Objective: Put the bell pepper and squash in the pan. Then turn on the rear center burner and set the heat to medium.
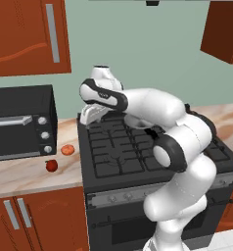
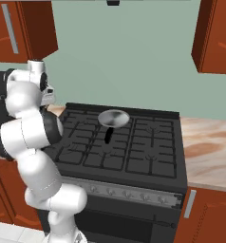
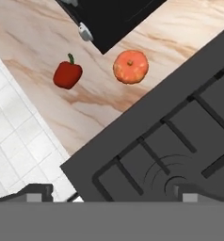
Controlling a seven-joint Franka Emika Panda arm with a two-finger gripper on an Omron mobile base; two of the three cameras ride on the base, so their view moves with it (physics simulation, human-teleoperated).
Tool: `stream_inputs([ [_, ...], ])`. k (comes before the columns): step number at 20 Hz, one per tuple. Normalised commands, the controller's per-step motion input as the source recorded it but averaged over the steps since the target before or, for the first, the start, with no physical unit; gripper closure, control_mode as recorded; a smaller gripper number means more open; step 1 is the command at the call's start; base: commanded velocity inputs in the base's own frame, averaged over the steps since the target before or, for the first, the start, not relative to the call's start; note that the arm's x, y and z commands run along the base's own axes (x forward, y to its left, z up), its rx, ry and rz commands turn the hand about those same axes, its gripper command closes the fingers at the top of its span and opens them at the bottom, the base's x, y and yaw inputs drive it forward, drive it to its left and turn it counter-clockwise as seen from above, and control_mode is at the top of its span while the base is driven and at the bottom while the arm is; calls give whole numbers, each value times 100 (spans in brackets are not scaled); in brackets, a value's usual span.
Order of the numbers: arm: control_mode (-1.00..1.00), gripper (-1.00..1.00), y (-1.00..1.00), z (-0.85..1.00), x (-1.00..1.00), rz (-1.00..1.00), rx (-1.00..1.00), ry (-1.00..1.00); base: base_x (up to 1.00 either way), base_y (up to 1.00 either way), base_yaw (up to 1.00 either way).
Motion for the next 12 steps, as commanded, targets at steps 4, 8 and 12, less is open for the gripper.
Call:
stream_inputs([
  [4,-100,-100,39,-14,26,12,0,0,0,0,0],
  [8,-100,-100,20,-40,26,1,0,3,0,0,0],
  [12,-100,-100,41,-20,24,0,0,3,0,0,0],
])
